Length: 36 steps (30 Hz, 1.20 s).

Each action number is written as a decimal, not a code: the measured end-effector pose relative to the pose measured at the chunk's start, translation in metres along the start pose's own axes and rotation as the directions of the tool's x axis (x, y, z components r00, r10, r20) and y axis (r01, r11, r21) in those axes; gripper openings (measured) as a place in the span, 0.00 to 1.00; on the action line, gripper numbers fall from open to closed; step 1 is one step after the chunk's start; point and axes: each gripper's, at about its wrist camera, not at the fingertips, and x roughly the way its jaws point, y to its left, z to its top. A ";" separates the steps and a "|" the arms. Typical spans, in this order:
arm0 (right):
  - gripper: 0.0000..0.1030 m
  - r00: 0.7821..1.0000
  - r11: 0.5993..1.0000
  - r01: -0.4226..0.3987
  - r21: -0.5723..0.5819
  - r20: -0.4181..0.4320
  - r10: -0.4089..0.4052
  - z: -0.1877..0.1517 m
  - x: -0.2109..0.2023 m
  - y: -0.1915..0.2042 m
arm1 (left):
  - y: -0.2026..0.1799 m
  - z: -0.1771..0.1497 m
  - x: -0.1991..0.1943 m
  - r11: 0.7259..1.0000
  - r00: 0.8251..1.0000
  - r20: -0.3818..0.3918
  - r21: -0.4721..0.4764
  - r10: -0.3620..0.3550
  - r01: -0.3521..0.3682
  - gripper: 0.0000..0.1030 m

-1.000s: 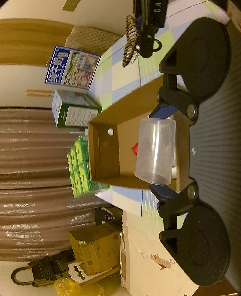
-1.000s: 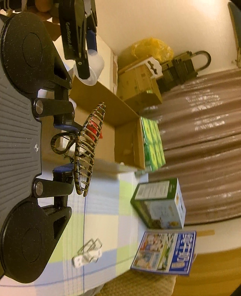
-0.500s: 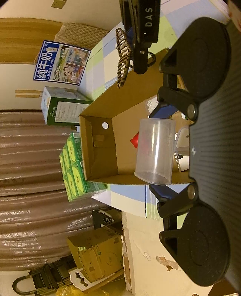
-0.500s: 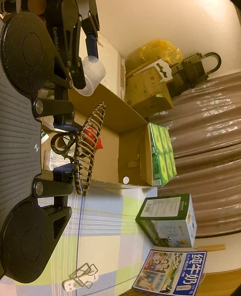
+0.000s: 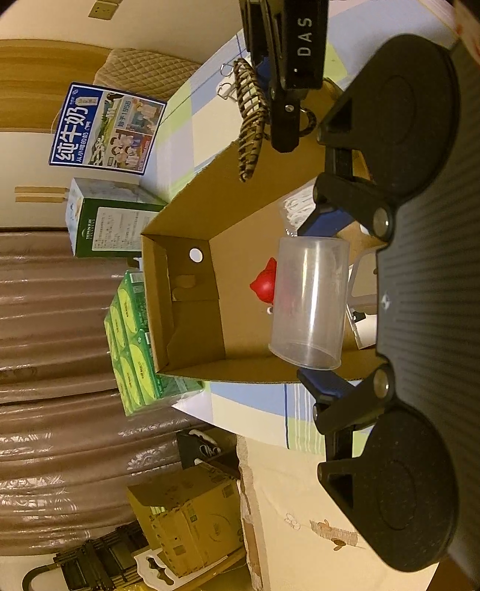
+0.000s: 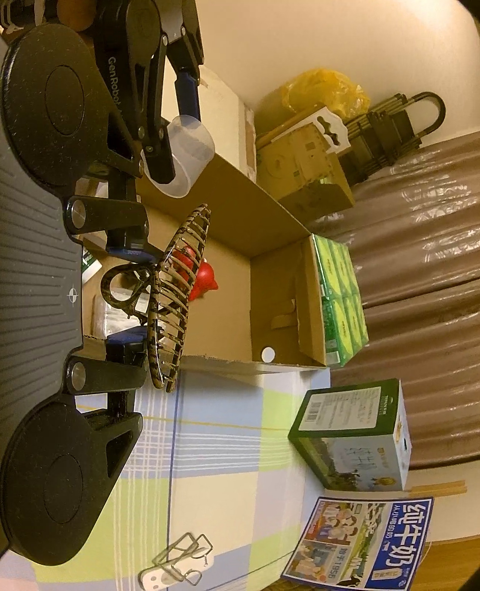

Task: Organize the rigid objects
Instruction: 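Open the left tool to drop the clear cup while the right tool drops the hair clip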

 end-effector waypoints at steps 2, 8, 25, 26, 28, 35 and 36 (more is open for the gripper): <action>0.32 1.000 1.000 0.001 0.000 0.000 -0.001 0.000 0.000 0.000 | 0.000 0.000 0.002 1.000 1.000 -0.004 -0.001 -0.002 0.002 0.68; 0.32 1.000 1.000 0.002 0.001 -0.001 -0.002 0.001 0.000 -0.001 | 0.000 -0.001 0.005 1.000 1.000 -0.014 -0.017 -0.020 0.020 0.69; 0.32 1.000 1.000 -0.001 0.012 -0.001 0.001 0.000 -0.002 0.000 | 0.005 -0.002 -0.007 1.000 1.000 0.006 -0.028 0.000 0.000 0.68; 0.32 1.000 1.000 -0.001 0.012 -0.002 0.001 -0.001 -0.001 0.000 | 0.006 -0.002 -0.007 1.000 1.000 0.006 -0.029 0.002 -0.002 0.68; 0.32 1.000 1.000 -0.003 0.010 -0.005 0.003 -0.001 -0.001 0.001 | 0.006 -0.002 -0.009 1.000 1.000 0.010 -0.031 0.002 -0.002 0.68; 0.32 1.000 1.000 -0.010 0.003 -0.012 0.010 -0.001 0.002 0.004 | 0.008 -0.001 -0.013 1.000 1.000 0.021 -0.031 0.002 -0.002 0.68; 0.32 1.000 1.000 -0.009 0.001 -0.012 0.009 -0.001 0.003 0.005 | 0.008 -0.001 -0.014 0.999 1.000 0.021 -0.032 0.002 -0.001 0.68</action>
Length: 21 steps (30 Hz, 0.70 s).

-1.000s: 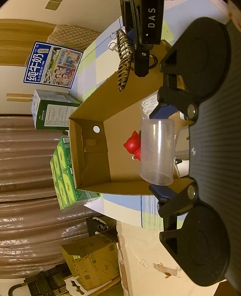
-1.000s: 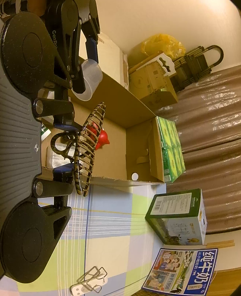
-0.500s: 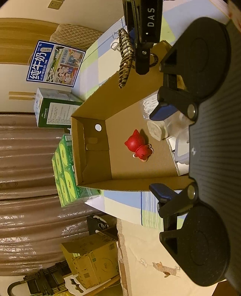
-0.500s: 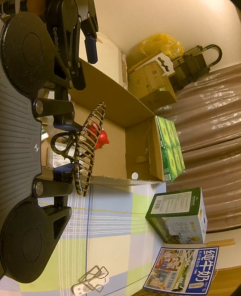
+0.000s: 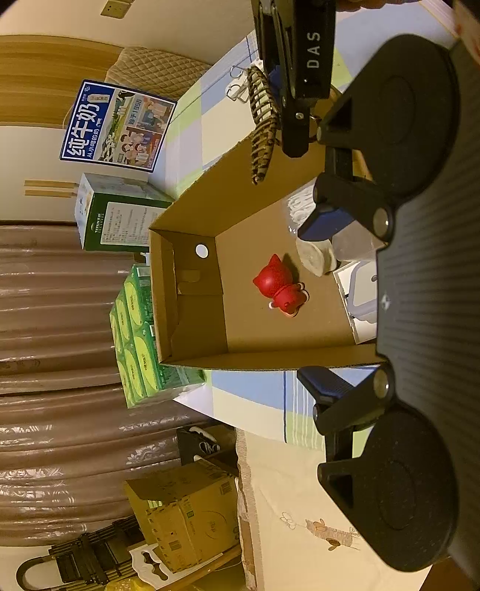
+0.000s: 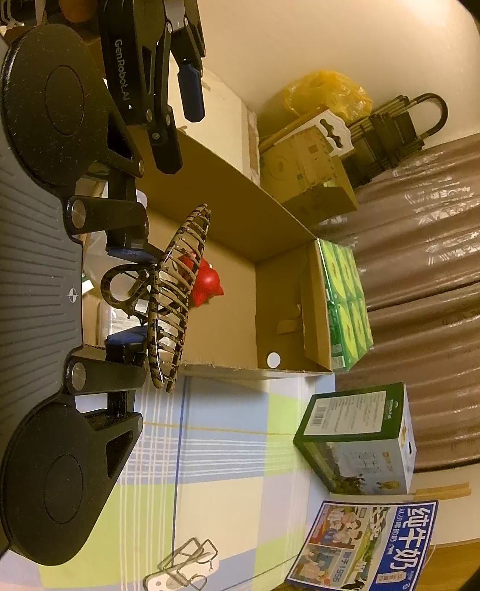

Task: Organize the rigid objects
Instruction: 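Open the left tool to drop the clear cup while the right tool drops the hair clip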

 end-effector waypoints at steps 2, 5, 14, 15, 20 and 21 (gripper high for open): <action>0.32 1.000 1.000 0.001 -0.002 -0.002 -0.001 0.000 0.001 0.001 | 0.000 0.000 -0.001 1.000 1.000 0.001 -0.001 0.001 -0.001 0.68; 0.32 1.000 1.000 -0.001 -0.006 -0.009 0.000 0.000 0.004 0.002 | 0.002 -0.001 -0.002 1.000 1.000 0.004 -0.005 0.000 0.000 0.68; 0.32 1.000 1.000 0.003 -0.012 -0.021 -0.003 0.000 0.012 0.005 | 0.005 -0.001 -0.004 1.000 1.000 0.006 -0.010 -0.001 0.001 0.68; 0.32 1.000 1.000 0.004 -0.013 -0.021 -0.005 0.000 0.012 0.005 | 0.006 -0.001 -0.004 1.000 1.000 0.006 -0.012 0.000 0.001 0.68; 0.33 1.000 1.000 -0.003 -0.009 -0.009 0.003 0.002 0.013 0.006 | 0.008 -0.003 -0.005 1.000 1.000 0.006 -0.016 0.001 -0.001 0.68; 0.35 1.000 1.000 -0.003 -0.010 -0.004 0.003 0.002 0.012 0.006 | 0.009 -0.003 -0.005 1.000 1.000 0.006 -0.016 0.001 -0.001 0.68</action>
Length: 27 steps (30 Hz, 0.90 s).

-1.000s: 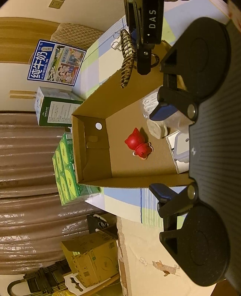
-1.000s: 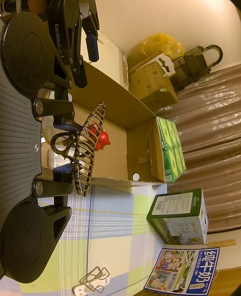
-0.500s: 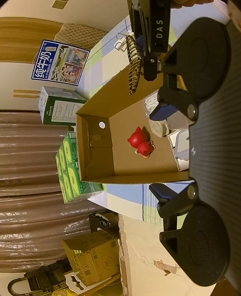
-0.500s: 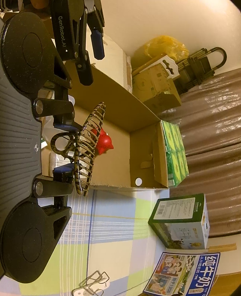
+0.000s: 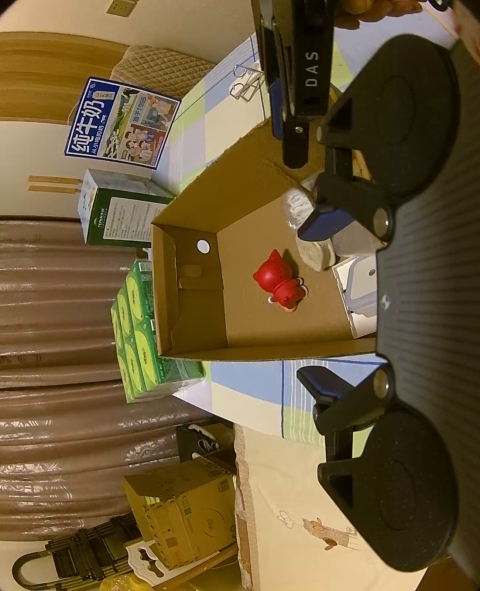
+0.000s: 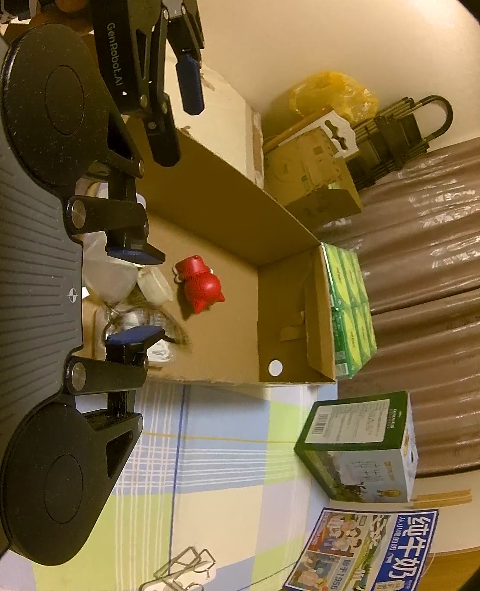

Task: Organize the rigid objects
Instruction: 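Open the left tool to drop the clear cup while the right tool drops the hair clip, then withdraw both tools from the box toward the white remote and wire holder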

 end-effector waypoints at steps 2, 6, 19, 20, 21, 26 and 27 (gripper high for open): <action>0.38 1.000 1.000 0.001 0.002 0.007 -0.001 0.001 -0.002 -0.001 | 0.000 0.000 0.000 1.000 1.000 0.001 0.000 0.000 0.000 0.68; 0.40 1.000 1.000 0.005 0.019 0.029 -0.006 0.000 -0.012 -0.005 | 0.000 0.000 -0.001 1.000 1.000 0.001 -0.001 -0.001 0.001 0.68; 0.42 0.998 0.998 0.027 0.061 0.053 -0.030 -0.016 -0.056 -0.019 | -0.019 0.003 -0.027 1.000 1.000 0.018 0.001 -0.017 0.017 0.68; 0.42 0.998 0.998 0.029 0.062 0.056 -0.033 -0.017 -0.060 -0.019 | -0.021 0.003 -0.029 1.000 1.000 0.020 0.001 -0.019 0.019 0.68; 0.42 0.998 0.998 0.030 0.063 0.061 -0.034 -0.018 -0.064 -0.019 | -0.023 0.003 -0.033 1.000 1.000 0.022 0.001 -0.020 0.020 0.68; 0.43 0.996 0.997 0.036 0.066 0.080 -0.041 -0.023 -0.087 -0.021 | -0.035 0.002 -0.047 1.000 0.999 0.026 0.010 -0.027 0.026 0.68; 0.44 0.995 0.997 0.038 0.068 0.085 -0.043 -0.024 -0.091 -0.021 | -0.038 0.002 -0.050 1.000 0.999 0.028 0.011 -0.029 0.029 0.68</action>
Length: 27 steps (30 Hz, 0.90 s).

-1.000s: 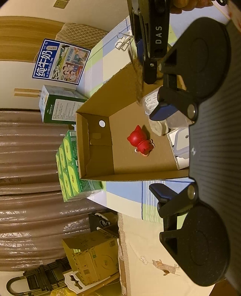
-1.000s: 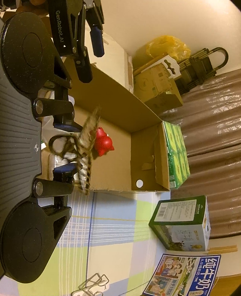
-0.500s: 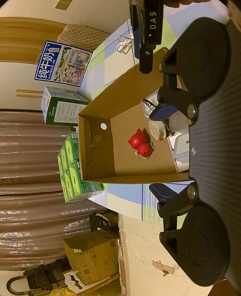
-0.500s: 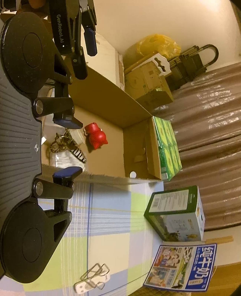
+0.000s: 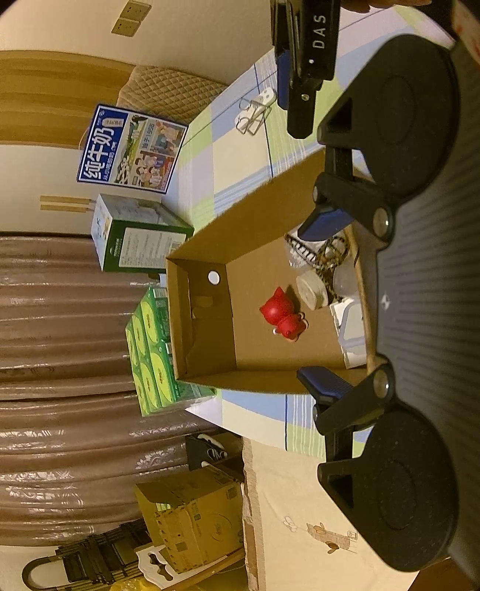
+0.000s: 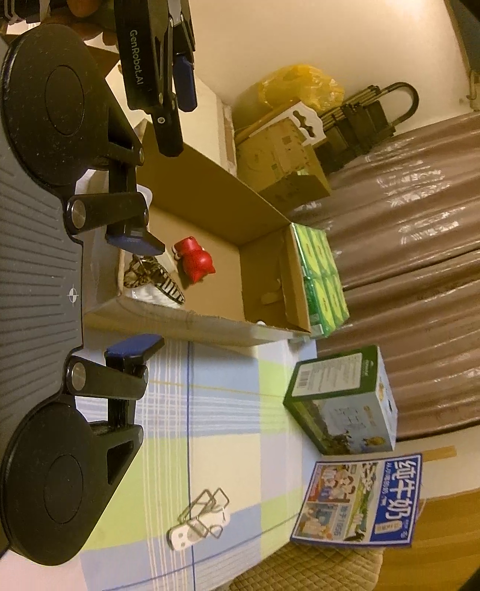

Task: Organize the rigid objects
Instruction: 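Withdraw both tools from the box toward the white remote and wire holder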

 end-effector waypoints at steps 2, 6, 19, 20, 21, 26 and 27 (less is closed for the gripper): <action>0.44 1.000 1.000 0.007 0.006 0.008 -0.007 -0.002 -0.010 -0.003 | -0.006 -0.001 -0.005 1.000 1.000 0.003 0.000 -0.006 0.006 0.68; 0.48 0.999 0.999 0.031 0.019 0.022 -0.031 -0.009 -0.031 -0.015 | -0.022 -0.002 -0.013 1.000 1.000 0.010 0.008 -0.027 0.027 0.70; 0.57 0.976 0.968 0.205 0.142 0.043 -0.213 -0.042 -0.106 -0.101 | -0.112 0.000 -0.012 0.984 0.988 0.015 0.090 -0.155 0.153 0.84; 0.58 0.973 0.964 0.218 0.154 0.043 -0.227 -0.043 -0.111 -0.109 | -0.118 0.001 -0.010 0.982 0.986 0.013 0.096 -0.164 0.162 0.85; 0.58 0.970 0.959 0.230 0.164 0.042 -0.240 -0.045 -0.115 -0.117 | -0.126 0.003 -0.008 0.980 0.985 0.011 0.103 -0.174 0.172 0.85; 0.58 0.958 0.942 0.269 0.201 0.045 -0.283 -0.047 -0.129 -0.148 | -0.160 0.010 0.007 0.967 0.976 -0.007 0.132 -0.217 0.216 0.85; 0.59 0.956 0.940 0.274 0.204 0.045 -0.289 -0.046 -0.130 -0.153 | -0.165 0.011 0.010 0.965 0.975 -0.011 0.138 -0.222 0.222 0.85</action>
